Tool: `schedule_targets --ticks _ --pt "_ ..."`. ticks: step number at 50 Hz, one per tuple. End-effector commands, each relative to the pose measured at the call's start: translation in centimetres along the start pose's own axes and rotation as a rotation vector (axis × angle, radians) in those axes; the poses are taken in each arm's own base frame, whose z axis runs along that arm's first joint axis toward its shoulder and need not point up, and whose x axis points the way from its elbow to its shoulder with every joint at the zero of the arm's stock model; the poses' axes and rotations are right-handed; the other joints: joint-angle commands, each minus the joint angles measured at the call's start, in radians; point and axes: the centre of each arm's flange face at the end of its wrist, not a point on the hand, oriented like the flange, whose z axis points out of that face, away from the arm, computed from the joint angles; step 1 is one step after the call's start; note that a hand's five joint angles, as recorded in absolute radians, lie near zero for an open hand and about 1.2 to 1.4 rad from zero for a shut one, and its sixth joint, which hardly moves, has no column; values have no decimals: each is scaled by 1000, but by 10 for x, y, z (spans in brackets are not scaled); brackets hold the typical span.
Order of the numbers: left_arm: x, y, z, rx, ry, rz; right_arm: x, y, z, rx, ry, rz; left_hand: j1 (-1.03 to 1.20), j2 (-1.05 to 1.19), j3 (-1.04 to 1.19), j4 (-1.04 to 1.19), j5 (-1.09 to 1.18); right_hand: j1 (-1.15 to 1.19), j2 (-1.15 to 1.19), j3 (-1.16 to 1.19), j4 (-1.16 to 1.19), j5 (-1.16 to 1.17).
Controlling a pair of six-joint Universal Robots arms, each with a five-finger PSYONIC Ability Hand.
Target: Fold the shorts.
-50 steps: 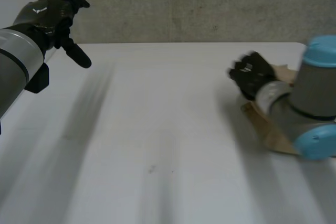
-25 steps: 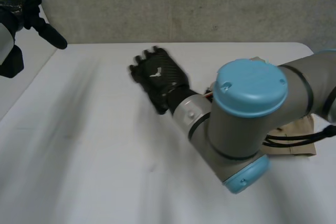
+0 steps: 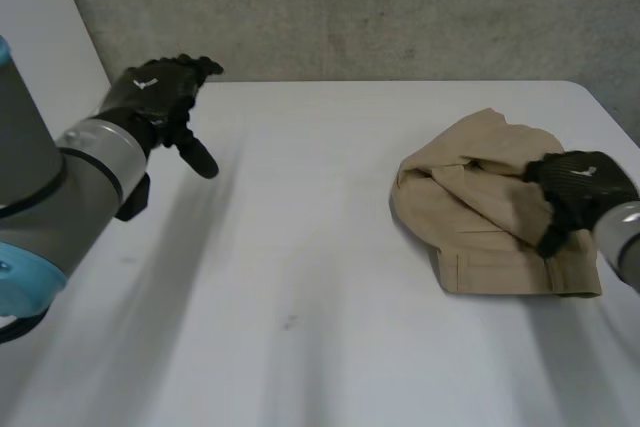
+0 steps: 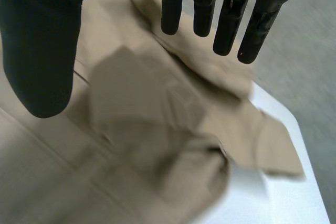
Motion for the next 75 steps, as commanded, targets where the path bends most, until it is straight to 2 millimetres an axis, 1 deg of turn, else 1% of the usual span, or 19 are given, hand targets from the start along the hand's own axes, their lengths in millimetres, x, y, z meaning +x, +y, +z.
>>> schedule_targets --ticks 1,9,26,28,32,33,34,40,44,45,48,49,54,60,63,66,68,72,75 --pt "9 10 -1 -24 22 2 37 22 3 -87 101 78 12 -14 -23 -16 -26 164 127 112 111 113" --pt "9 10 -1 -23 21 2 64 38 -4 -204 138 153 9 -17 -25 -19 -29 170 133 118 117 119" --pt "9 11 0 -14 21 5 50 58 18 -194 9 419 9 -17 -25 -19 -29 97 59 44 44 46" --pt "9 11 0 -12 21 5 50 59 22 -181 12 409 9 -17 -25 -19 -29 129 91 76 76 78" --pt "8 9 0 -8 19 5 40 55 26 -147 -13 379 9 -17 -25 -19 -29 498 460 445 445 447" --pt "8 9 -1 -6 19 4 33 50 28 -124 -35 361 9 -17 -25 -19 -29 947 909 894 894 896" --pt "8 8 -1 -4 19 4 29 47 28 -112 -44 352 9 -17 -25 -19 -29 1087 1049 1034 1034 1036" --pt "7 5 -2 5 17 4 -2 20 26 -27 -127 284 9 -17 -25 -19 -29 1088 1051 1036 1035 1037" --pt "5 3 -1 10 8 4 -39 -11 17 64 -233 230 6 -20 -28 -22 -32 1088 1051 1036 1035 1037" --pt "4 2 -1 15 6 4 -55 -27 11 112 -278 205 6 -20 -28 -22 -32 1088 1051 1036 1035 1037" --pt "2 -8 -3 44 -4 4 -79 -52 -1 191 -346 173 3 -23 -31 -25 -35 1088 1051 1036 1035 1037" --pt "0 -12 -5 57 -8 5 -95 -69 -9 248 -391 151 3 -23 -31 -25 -35 1088 1051 1036 1035 1037" --pt "-20 -30 -8 109 -65 -2 -143 -109 -35 390 -519 103 3 -23 -31 -25 -35 1088 1051 1036 1035 1037" --pt "-45 -42 -12 145 -135 -8 -197 -127 -52 460 -650 89 3 -23 -31 -25 -35 1088 1051 1036 1035 1037" --pt "-53 -40 -11 135 -159 -9 -223 -117 -41 433 -684 101 0 -26 -34 -28 -38 1088 1051 1036 1035 1037" --pt "-56 -32 -11 107 -167 -10 -234 -108 -31 413 -680 101 3 -23 -31 -25 -35 1088 1051 1036 1035 1037" --pt "-57 -24 -12 84 -168 -11 -248 -99 -30 393 -692 96 3 -23 -31 -25 -35 543 505 490 490 492" --pt "-55 -8 -13 32 -164 -14 -247 -100 -31 391 -687 103 9 -17 -26 -19 -29 191 154 139 139 141" --pt "-53 0 -15 5 -158 -17 -238 -110 -37 412 -670 115 12 -14 -23 -16 -26 -85 -122 -137 -138 -136"
